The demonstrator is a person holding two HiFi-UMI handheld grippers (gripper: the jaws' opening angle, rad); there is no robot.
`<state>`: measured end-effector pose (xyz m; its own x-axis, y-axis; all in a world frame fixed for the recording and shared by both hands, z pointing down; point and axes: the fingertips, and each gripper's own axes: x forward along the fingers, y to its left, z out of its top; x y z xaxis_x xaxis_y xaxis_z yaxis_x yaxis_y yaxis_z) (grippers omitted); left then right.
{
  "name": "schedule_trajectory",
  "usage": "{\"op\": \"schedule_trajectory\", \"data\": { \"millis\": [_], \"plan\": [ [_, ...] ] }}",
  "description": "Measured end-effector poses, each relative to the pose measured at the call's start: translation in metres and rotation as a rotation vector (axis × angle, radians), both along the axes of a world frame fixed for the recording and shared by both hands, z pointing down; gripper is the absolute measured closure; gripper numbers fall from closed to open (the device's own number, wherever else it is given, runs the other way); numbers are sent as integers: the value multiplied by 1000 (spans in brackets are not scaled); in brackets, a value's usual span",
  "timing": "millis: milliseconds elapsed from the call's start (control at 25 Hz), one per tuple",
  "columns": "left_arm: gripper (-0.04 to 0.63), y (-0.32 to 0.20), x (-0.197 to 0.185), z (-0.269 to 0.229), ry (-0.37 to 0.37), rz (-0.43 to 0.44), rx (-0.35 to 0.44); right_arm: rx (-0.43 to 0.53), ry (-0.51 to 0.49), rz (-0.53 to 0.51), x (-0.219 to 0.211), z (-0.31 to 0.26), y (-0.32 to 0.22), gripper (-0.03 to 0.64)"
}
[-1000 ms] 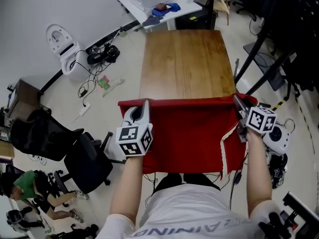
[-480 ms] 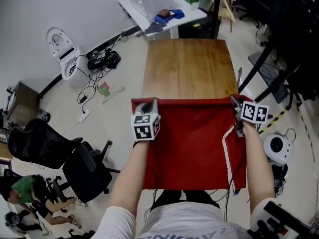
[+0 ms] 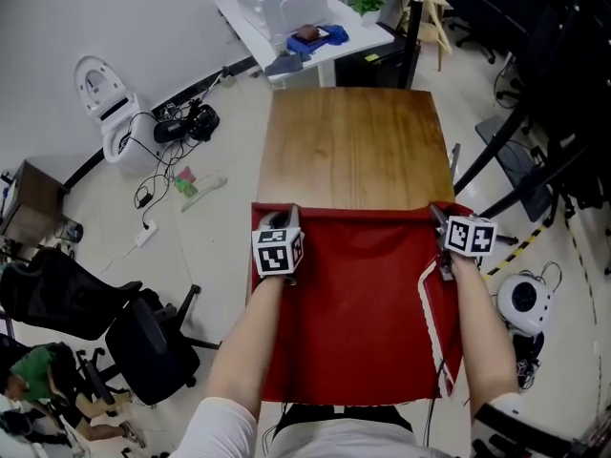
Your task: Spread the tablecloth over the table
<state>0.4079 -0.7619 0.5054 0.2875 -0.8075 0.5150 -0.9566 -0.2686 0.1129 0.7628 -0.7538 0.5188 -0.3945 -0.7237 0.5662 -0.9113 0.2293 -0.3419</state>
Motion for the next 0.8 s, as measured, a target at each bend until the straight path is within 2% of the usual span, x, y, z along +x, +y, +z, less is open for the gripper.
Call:
{"op": "schedule_trajectory", "data": {
  "millis": [160,200,240,280,360,480,600,720,800],
  "plan": [
    [557,-4,1,17,55,1,-40,-18,14,-10,0,17,-6,579],
    [525,-3,3,19,74,11,-50,-25,0,-24,-2,20,-7,529],
    [472,0,6,21,88,26,-59,-31,-19,-40,-5,22,-7,421],
    [424,3,9,23,95,41,-65,-35,-35,-53,-7,24,-7,345],
    [400,11,12,25,104,55,-68,-21,-29,-71,-7,23,-3,279],
    [376,22,10,19,160,62,-64,28,11,-77,2,10,1,264],
    [370,31,3,12,176,74,-63,44,19,-51,17,0,3,270],
    [370,39,-9,3,242,31,-47,37,22,-27,23,-1,14,293],
    [370,44,-14,-5,225,14,-30,46,9,-30,22,-1,23,293]
  ]
}}
